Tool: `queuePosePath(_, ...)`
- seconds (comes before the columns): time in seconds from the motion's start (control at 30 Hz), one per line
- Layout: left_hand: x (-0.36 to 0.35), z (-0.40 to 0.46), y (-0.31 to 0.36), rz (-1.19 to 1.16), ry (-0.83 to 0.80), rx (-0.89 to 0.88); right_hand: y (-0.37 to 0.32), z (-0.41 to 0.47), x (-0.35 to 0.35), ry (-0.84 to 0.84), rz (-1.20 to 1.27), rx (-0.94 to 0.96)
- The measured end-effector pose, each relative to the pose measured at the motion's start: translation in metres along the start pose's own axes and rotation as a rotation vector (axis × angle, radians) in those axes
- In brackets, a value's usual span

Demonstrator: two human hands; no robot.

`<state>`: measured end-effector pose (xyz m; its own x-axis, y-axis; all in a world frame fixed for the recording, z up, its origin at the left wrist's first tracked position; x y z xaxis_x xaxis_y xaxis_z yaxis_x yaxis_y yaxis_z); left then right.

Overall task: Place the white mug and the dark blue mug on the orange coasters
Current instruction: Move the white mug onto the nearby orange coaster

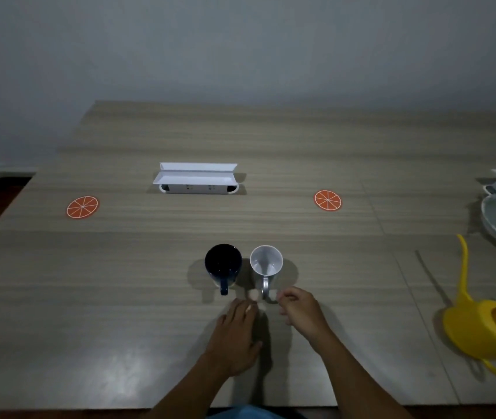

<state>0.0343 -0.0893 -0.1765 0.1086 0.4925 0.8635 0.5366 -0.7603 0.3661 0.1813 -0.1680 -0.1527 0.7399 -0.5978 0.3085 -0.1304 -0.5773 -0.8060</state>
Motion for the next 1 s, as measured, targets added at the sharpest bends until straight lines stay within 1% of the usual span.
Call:
queuePosePath(0.13, -0.021, 0.000, -0.008, 0.084, -0.074, 0.058, 0.000, -0.001, -0.012, -0.054, 0.157, -0.036)
queuePosePath(0.4, -0.037, 0.000, -0.012, 0.106, -0.006, 0.089, -0.005, 0.009, -0.035, -0.146, 0.294, -0.065)
queuePosePath(0.57, -0.030, 0.011, -0.002, 0.021, 0.102, 0.046, -0.009, 0.021, -0.012, -0.081, 0.322, 0.025)
queuePosePath(0.67, -0.025, 0.028, 0.007, -0.021, 0.134, 0.011, -0.009, 0.031, 0.012, -0.048, 0.328, 0.058)
queuePosePath(0.77, -0.020, 0.053, 0.019, -0.017, 0.121, -0.009, -0.006, 0.040, 0.037, 0.004, 0.293, 0.083)
queuePosePath(1.0, -0.005, 0.128, 0.041, 0.026, 0.083, -0.004, -0.015, 0.061, 0.092, 0.131, 0.324, 0.096)
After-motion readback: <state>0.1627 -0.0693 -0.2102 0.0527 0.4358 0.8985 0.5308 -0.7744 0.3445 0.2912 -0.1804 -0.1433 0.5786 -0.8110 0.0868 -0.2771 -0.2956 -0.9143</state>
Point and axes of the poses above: each hand's wrist, its own z-axis towards the middle knuckle, its own x-axis out of the back of the hand, y = z × x, the point moved 7 cm from there along z, towards the middle knuckle, and after that the axes turned 1 degree about z, right-handed, at the moved point
